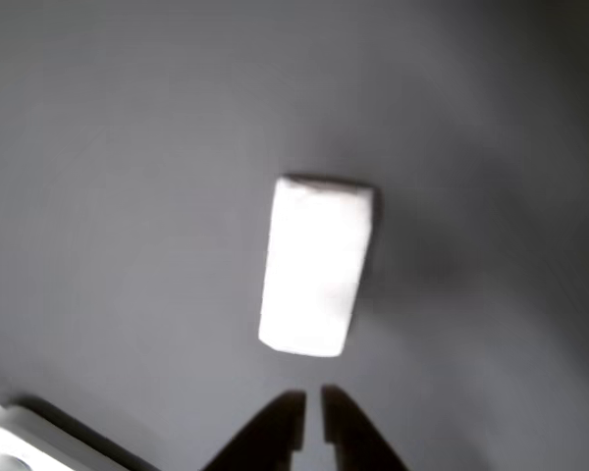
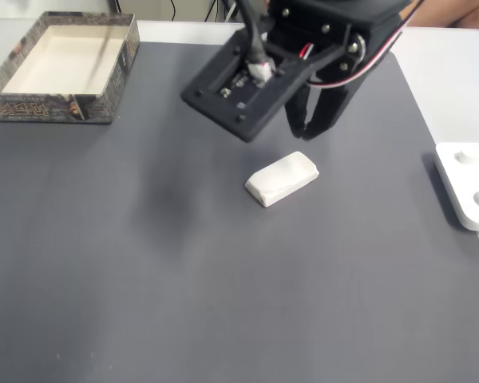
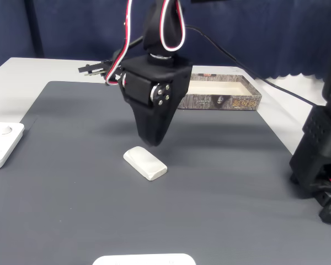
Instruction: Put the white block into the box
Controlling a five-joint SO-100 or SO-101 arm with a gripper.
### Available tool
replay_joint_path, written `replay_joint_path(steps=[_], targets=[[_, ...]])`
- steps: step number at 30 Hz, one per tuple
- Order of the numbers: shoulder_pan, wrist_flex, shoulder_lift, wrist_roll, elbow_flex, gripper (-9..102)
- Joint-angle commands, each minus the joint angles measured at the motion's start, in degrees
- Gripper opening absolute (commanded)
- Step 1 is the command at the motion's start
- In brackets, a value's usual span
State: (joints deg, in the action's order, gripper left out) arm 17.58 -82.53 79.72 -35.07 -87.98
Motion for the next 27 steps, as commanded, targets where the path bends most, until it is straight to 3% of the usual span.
replay_joint_path(steps=[1,20,27], targets=[[1.67,0.09,3.60,-2.20,0.79,-2],[3.43,-0.09,-0.70,-6.42,2.81,-2],[4.04,4.75,-3.78,2.46,4.04,-2]])
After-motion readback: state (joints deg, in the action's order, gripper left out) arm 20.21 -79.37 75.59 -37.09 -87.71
